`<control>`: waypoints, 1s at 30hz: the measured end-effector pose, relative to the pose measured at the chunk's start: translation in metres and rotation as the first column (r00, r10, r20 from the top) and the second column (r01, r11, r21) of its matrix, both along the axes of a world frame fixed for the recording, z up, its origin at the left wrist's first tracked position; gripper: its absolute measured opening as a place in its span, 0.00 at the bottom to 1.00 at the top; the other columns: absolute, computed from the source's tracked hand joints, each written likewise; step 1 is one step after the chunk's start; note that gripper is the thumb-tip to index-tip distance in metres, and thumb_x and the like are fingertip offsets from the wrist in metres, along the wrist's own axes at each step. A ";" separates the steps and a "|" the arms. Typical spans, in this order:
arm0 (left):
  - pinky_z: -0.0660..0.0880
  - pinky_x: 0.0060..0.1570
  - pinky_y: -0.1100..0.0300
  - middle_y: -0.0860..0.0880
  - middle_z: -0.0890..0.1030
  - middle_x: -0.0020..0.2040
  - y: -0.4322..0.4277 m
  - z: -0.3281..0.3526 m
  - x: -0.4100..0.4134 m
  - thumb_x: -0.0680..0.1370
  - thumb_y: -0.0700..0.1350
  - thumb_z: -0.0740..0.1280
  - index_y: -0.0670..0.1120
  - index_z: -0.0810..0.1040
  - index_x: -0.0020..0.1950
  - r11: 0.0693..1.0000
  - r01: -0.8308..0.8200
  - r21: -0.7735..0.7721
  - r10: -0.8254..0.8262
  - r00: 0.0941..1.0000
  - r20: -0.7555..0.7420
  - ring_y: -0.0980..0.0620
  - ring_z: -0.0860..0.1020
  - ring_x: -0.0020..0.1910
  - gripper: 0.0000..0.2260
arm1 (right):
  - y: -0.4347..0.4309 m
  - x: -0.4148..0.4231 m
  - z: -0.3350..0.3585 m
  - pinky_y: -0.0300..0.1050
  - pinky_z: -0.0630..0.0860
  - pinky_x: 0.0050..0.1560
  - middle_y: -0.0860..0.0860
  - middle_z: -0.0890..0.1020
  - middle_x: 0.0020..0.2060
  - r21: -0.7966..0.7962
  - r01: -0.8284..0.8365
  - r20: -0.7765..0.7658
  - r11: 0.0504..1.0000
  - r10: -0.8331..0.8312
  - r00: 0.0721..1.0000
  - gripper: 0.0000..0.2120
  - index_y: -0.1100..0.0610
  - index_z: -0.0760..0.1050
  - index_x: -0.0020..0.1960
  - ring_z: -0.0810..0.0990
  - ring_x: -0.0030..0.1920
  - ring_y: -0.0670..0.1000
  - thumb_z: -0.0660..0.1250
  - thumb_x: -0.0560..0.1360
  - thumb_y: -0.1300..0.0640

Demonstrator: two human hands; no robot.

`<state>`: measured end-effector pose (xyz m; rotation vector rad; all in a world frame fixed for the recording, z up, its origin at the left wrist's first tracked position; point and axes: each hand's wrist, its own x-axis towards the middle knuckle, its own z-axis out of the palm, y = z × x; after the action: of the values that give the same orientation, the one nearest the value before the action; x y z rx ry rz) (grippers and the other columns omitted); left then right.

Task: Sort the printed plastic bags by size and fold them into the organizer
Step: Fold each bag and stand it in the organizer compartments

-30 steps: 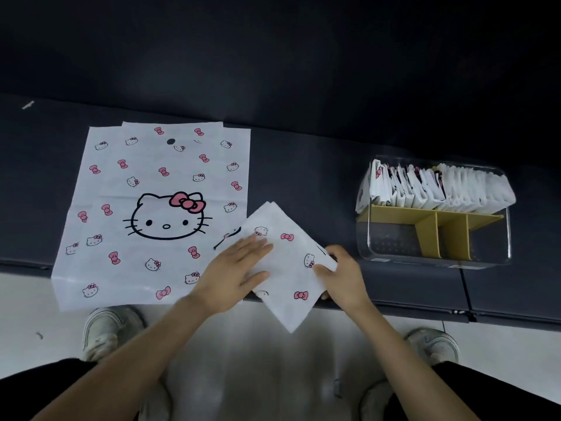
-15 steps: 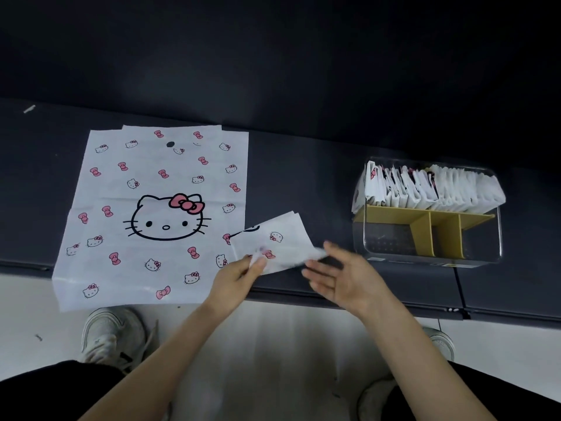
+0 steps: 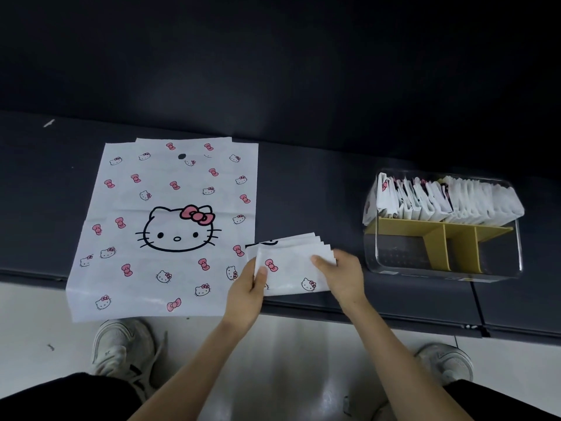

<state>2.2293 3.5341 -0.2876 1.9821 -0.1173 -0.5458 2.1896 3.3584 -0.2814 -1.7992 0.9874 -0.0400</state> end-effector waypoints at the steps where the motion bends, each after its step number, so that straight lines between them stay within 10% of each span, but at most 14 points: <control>1: 0.65 0.45 0.71 0.58 0.78 0.52 -0.002 0.001 -0.001 0.83 0.48 0.55 0.49 0.71 0.67 1.000 -0.010 0.012 0.010 1.000 0.013 0.56 0.74 0.52 0.14 | 0.001 0.001 0.000 0.45 0.72 0.42 0.49 0.82 0.34 -0.063 -0.024 -0.004 0.998 0.024 1.000 0.09 0.60 0.78 0.40 0.77 0.37 0.50 0.70 0.72 0.54; 14: 0.63 0.33 0.56 0.49 0.70 0.27 -0.016 -0.004 0.020 0.82 0.46 0.58 0.43 0.69 0.67 0.946 -0.194 0.259 0.159 0.976 0.148 0.49 0.71 0.29 0.15 | 0.000 0.030 -0.017 0.43 0.65 0.34 0.49 0.75 0.30 -0.291 -0.154 -0.174 0.944 0.106 0.979 0.17 0.58 0.69 0.34 0.75 0.35 0.53 0.67 0.74 0.47; 17: 0.68 0.35 0.55 0.45 0.76 0.34 -0.019 0.002 0.020 0.80 0.43 0.60 0.41 0.71 0.65 0.856 -0.204 0.474 0.021 0.931 0.363 0.43 0.74 0.34 0.14 | 0.001 0.029 -0.022 0.43 0.65 0.35 0.49 0.75 0.31 -0.332 -0.168 -0.198 0.928 0.105 0.974 0.20 0.56 0.67 0.32 0.75 0.35 0.52 0.67 0.74 0.44; 20: 0.70 0.52 0.44 0.40 0.77 0.46 -0.026 -0.002 0.019 0.76 0.44 0.59 0.39 0.76 0.61 0.828 -0.233 0.510 -0.232 0.686 0.689 0.39 0.76 0.44 0.17 | 0.002 0.030 -0.023 0.43 0.67 0.34 0.48 0.76 0.31 -0.361 -0.181 -0.201 0.915 0.113 0.973 0.20 0.54 0.66 0.33 0.75 0.34 0.51 0.66 0.74 0.41; 24: 0.57 0.69 0.48 0.38 0.75 0.65 -0.028 -0.025 0.017 0.82 0.48 0.49 0.37 0.74 0.66 0.791 0.034 0.611 -0.483 0.647 0.590 0.38 0.72 0.66 0.23 | 0.002 0.032 -0.023 0.44 0.68 0.36 0.49 0.77 0.32 -0.373 -0.190 -0.222 0.908 0.112 0.969 0.21 0.55 0.67 0.33 0.76 0.35 0.53 0.65 0.74 0.40; 30: 0.49 0.73 0.53 0.41 0.69 0.71 -0.025 -0.041 0.016 0.83 0.52 0.41 0.38 0.67 0.71 0.759 0.079 0.646 -0.468 0.756 0.457 0.45 0.63 0.73 0.27 | 0.003 0.033 -0.024 0.43 0.64 0.35 0.49 0.74 0.32 -0.462 -0.239 -0.302 0.854 0.102 0.948 0.24 0.53 0.61 0.31 0.73 0.35 0.52 0.60 0.76 0.39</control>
<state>2.2452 3.5093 -0.3285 2.7399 -0.7516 -0.1077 2.2230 3.3615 -0.3054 -2.4137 1.0641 0.0713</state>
